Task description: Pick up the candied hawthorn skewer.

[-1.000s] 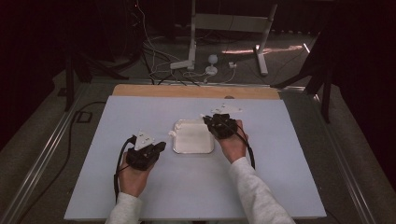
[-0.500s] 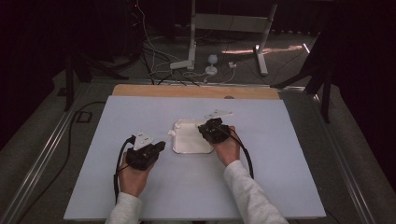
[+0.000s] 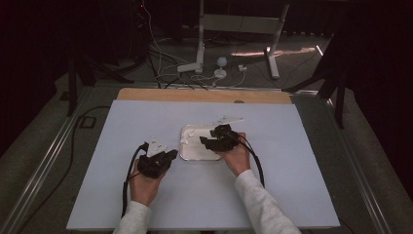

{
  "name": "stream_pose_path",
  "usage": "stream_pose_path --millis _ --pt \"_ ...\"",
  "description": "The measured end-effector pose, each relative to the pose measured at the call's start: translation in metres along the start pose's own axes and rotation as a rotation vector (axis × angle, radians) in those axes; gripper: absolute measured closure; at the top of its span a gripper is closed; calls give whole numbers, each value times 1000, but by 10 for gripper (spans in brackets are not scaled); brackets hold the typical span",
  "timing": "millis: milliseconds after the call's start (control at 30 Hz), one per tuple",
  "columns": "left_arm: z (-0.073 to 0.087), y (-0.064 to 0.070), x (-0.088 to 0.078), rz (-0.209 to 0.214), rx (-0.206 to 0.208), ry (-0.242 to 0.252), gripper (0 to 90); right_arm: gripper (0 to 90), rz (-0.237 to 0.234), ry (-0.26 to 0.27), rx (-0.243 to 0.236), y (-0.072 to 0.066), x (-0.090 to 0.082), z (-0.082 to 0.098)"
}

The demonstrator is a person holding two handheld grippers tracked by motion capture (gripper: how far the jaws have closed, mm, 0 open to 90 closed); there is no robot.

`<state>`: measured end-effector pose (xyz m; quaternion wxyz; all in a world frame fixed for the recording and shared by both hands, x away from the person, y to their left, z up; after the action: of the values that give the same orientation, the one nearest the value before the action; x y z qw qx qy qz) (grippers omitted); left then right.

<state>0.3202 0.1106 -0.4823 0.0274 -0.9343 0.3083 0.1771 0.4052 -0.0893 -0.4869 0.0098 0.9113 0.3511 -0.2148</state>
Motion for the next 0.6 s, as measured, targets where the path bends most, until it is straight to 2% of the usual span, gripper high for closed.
stream_pose_path --millis 200,333,600 --pt "0 1 0 5 0 -2 900 324 -29 44 -25 -9 -9 -9" --pt "0 2 0 10 1 -2 900 310 -34 70 -33 -13 -15 -15" --pt "0 4 -1 20 2 0 900 298 -43 91 -55 -18 -20 -23"
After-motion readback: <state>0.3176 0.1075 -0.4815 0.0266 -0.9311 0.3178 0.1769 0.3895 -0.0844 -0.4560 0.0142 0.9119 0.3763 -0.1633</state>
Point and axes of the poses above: each handheld gripper's, and its own axes: x roughly forward along the jaws, z roughly out of its underside, y roughly to its right, the point moved 4 cm from there along x, roughly forward along the jaws, and after that the axes turned 15 degrees about y, right-handed, at the moved point
